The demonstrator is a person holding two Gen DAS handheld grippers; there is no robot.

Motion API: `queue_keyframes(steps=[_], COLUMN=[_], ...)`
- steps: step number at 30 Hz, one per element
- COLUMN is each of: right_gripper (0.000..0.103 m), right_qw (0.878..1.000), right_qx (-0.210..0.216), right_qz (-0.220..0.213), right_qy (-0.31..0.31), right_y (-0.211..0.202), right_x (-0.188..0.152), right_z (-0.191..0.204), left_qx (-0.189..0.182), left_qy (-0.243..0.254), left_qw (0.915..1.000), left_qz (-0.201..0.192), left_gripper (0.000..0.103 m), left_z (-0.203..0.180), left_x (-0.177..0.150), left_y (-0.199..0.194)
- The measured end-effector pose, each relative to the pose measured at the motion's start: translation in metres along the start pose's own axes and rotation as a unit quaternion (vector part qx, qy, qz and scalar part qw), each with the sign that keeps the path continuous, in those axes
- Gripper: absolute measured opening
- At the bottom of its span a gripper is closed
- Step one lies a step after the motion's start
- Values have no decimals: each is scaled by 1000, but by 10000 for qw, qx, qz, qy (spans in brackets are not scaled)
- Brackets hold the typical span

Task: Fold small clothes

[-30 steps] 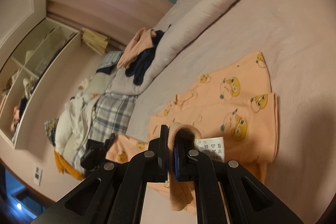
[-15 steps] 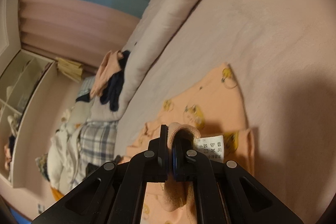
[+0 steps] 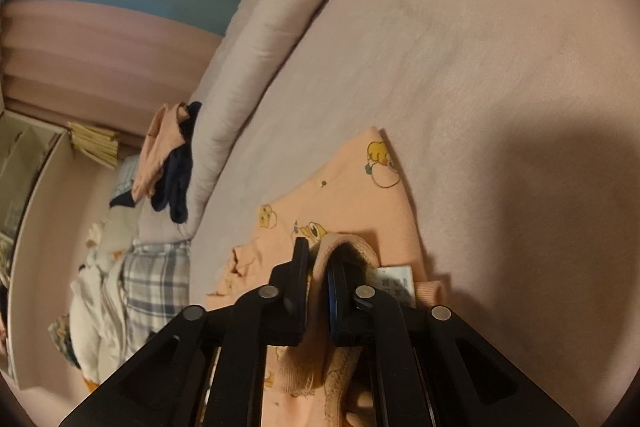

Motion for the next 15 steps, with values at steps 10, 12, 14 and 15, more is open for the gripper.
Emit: queue_keyframes(steps=[10,12,14,15], right_gripper=[34,34,34,34], right_qw=[9979,9971,9958,9943], right_qx=[-378,-516,-661,-737], right_qz=[-513,-488,-370,-294], right_qy=[-90,-260,-525,-718], right_y=[-55,-62,-67,-68], right_x=[4,1,-6,-10], right_z=[-6,-3,2,7], left_qx=[758,880,1033,1107], left_qy=[924,1049,1198,1259], left_qw=[9912,9887,9855,9839], left_qz=[-567,-615,-615,-616], left_gripper=[62,64,65,66], left_z=[-10,-7,-4,-3], left_x=[-15,-22,-33,-35], left_y=[-58,-66,-73,-74])
Point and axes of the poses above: each gripper's, at about its wrist camera, not at the fingertips, and y roughly the way its jaws point, z to its left, x to its top, the point moved 4 cm from there along y, roughly the way its jaws point, and after that the axes turned 12 degrees about -y, right-handed, at the moved point
